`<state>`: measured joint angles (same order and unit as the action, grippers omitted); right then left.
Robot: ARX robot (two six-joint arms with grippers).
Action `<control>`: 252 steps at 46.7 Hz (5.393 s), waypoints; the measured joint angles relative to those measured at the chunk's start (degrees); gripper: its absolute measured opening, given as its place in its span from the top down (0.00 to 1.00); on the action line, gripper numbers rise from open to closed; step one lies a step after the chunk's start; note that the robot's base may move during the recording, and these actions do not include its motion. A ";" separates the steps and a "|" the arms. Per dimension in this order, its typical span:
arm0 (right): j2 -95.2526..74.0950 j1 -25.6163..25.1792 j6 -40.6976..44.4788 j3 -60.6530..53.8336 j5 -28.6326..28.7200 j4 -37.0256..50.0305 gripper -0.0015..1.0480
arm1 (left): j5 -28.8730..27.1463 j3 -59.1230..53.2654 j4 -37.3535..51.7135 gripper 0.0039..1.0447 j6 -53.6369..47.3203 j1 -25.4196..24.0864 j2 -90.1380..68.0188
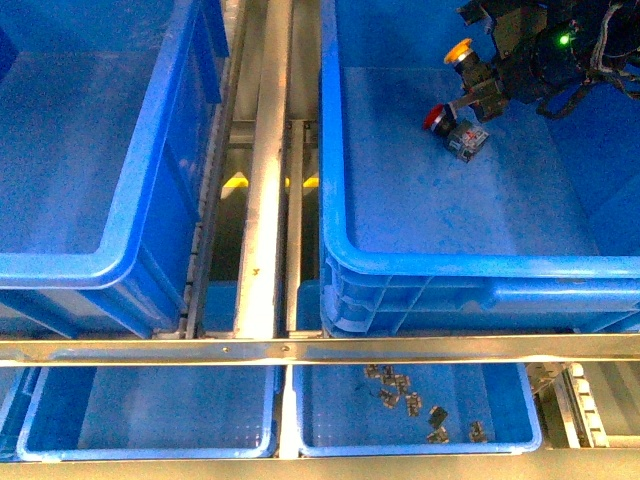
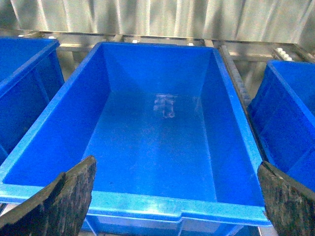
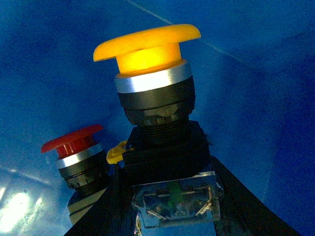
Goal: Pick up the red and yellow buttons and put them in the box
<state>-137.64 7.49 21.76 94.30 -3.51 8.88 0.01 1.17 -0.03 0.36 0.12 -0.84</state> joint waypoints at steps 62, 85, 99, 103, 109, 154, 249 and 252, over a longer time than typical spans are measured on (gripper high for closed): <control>12.41 0.00 0.72 -14.14 2.86 10.82 0.06 | 0.00 0.00 0.00 0.07 0.00 0.00 0.00; 44.44 -0.42 -11.34 -46.60 12.41 20.20 0.06 | 0.00 0.00 0.00 0.07 0.00 0.00 0.00; 58.47 -0.20 -24.85 -56.22 6.78 22.25 0.08 | 0.00 0.00 0.00 0.07 0.00 0.00 0.00; 58.86 -0.15 -23.12 -64.19 -2.62 37.44 0.27 | -0.02 0.00 0.00 0.07 0.02 0.00 0.00; 64.72 -1.60 -22.34 -71.41 -2.36 41.20 0.51 | 0.00 0.00 0.00 0.07 0.00 0.00 0.00; 97.00 -7.45 -21.94 -93.00 3.52 30.23 0.96 | 0.00 0.00 0.00 0.07 0.00 0.00 0.00; 137.37 -7.45 -21.92 -93.04 3.50 -8.79 0.07 | 0.00 0.00 0.00 0.07 0.00 0.00 0.00; 137.37 -7.45 -21.94 -93.04 3.52 -8.79 0.05 | 0.00 0.00 0.00 0.07 0.00 0.00 0.00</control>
<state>-0.27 0.03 -0.19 1.26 0.01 0.10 0.01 1.17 -0.03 0.36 0.12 -0.84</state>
